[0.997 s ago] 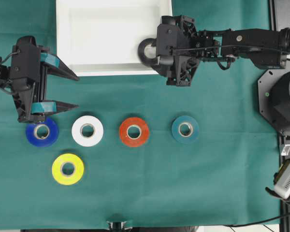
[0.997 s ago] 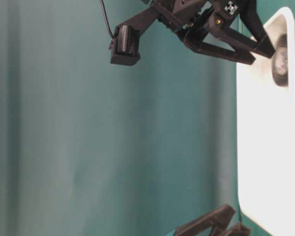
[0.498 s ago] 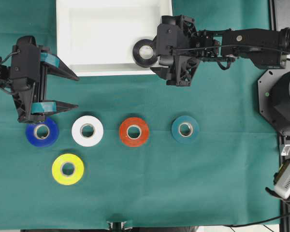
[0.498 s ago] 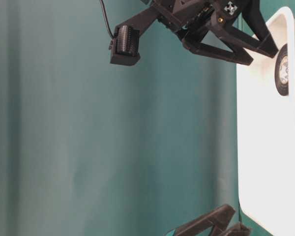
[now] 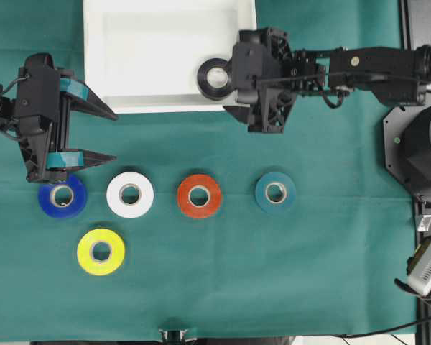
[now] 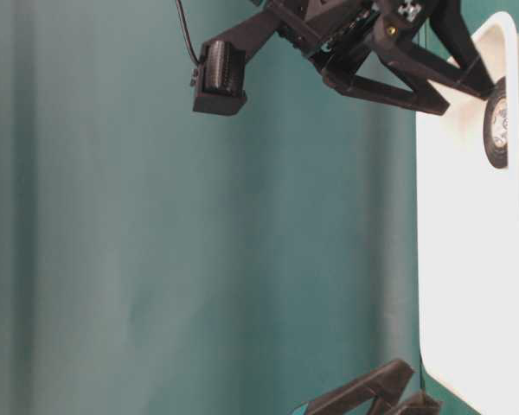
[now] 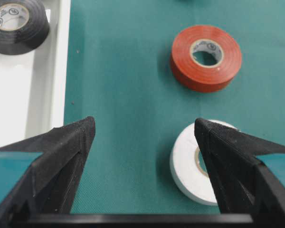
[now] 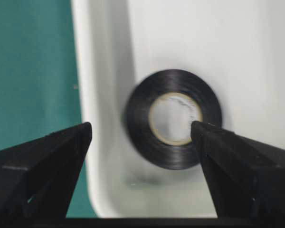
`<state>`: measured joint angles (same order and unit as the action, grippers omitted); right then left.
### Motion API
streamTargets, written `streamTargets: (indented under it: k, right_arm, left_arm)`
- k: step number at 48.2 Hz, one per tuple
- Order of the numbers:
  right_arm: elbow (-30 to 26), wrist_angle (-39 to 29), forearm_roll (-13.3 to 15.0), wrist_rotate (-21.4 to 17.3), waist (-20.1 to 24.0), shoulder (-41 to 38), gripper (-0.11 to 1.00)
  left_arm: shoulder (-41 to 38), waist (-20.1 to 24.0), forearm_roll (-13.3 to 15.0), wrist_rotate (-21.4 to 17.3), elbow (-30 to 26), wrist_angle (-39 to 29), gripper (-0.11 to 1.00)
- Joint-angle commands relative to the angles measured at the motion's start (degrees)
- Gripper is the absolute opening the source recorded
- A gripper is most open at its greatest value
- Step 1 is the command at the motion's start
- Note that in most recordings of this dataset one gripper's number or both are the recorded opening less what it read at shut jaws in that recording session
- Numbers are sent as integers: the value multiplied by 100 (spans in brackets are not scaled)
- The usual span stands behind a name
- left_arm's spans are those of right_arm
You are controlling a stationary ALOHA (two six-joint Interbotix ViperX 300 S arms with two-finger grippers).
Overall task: Put the tape alternately from left to right into the white case.
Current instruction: 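Release the black roll in the tray and withdraw the right gripper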
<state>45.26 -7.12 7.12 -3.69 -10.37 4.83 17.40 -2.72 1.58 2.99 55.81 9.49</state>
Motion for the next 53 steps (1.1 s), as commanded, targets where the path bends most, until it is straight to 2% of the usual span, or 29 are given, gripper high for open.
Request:
streamTargets:
  k: [1,31,53]
  right_arm:
    - [-9,35,9,0,141,202,83]
    - [466,53,0,-9,1125,703,83]
    - [519,79,0,-9,1195,747,83]
  left_arm:
    - [70,9,0,9,-79,0,90]
    - [79,0,0,9,-79,-62,90]
    - [88,9,0,9,-79,-62,90]
